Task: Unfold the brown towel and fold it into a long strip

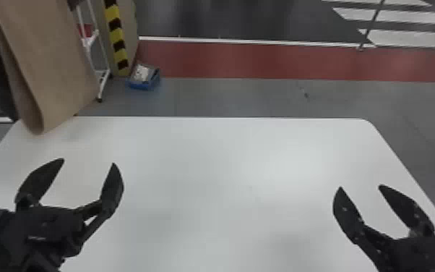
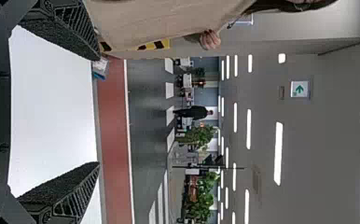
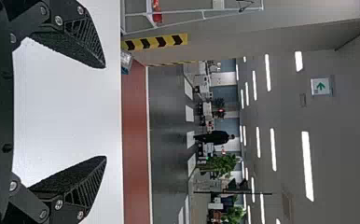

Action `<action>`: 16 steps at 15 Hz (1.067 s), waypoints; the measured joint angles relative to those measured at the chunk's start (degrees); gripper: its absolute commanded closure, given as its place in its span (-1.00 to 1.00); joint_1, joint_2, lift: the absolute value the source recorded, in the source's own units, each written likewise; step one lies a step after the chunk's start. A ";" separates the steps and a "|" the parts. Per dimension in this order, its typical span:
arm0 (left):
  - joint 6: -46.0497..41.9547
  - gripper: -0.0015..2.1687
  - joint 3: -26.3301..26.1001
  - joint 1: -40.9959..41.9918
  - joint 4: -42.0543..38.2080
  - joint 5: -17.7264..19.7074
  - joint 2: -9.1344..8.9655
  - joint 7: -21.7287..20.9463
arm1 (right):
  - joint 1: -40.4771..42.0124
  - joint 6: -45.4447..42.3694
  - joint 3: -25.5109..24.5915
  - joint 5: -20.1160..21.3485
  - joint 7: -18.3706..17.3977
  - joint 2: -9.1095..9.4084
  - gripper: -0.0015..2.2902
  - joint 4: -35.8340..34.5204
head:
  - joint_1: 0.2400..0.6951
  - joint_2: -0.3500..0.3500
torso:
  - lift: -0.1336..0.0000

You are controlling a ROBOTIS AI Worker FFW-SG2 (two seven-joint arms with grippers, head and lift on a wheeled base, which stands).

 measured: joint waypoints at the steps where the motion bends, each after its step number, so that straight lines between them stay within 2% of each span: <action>1: 0.00 -0.92 0.00 -0.03 0.00 0.00 0.07 0.00 | 0.06 -0.03 -0.03 0.02 0.00 0.00 -0.81 -0.04 | 1.00 -0.22 | -0.87; 16: 0.00 -0.92 -0.56 0.85 -0.68 -0.90 -0.04 -0.35 | 0.83 -0.70 -0.28 -0.06 0.00 -0.09 -0.81 -0.23 | 1.00 -0.26 | -0.87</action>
